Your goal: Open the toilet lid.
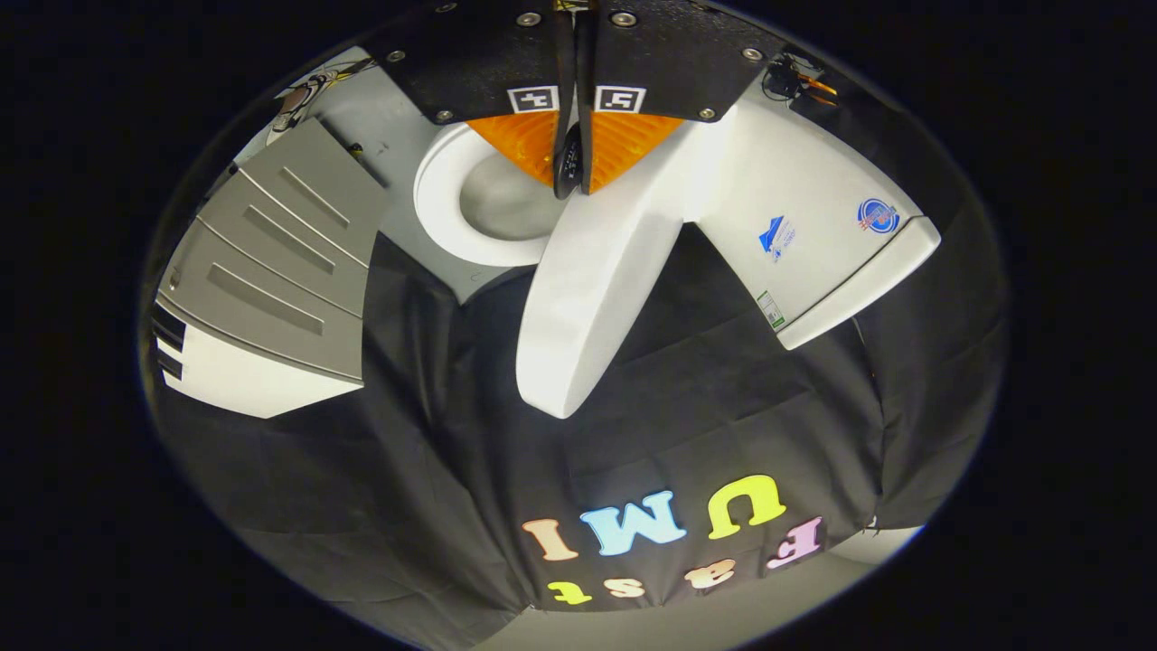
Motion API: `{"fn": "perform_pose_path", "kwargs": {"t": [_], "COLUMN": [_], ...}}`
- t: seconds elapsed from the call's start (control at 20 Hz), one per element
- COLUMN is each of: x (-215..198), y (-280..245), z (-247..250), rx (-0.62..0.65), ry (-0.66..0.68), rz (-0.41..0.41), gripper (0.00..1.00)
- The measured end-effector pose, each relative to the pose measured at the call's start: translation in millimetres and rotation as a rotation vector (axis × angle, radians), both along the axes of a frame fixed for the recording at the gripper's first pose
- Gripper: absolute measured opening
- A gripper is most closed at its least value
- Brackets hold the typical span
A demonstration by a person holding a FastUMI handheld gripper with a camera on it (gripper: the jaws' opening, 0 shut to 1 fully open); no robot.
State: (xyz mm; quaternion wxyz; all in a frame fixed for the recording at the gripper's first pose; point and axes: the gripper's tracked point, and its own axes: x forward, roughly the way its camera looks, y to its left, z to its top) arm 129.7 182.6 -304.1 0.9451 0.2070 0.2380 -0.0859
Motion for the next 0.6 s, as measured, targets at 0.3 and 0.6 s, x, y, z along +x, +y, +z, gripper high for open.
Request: {"fn": "perform_pose_path", "kwargs": {"t": [0.3, 0.6], "x": [5.0, 9.0], "y": [13.7, 27.2], "z": [19.0, 37.4], "rx": [-0.048, -0.112], "ry": [-0.016, -0.060], "rz": [0.018, 0.003], "gripper": [0.00, 0.00]}}
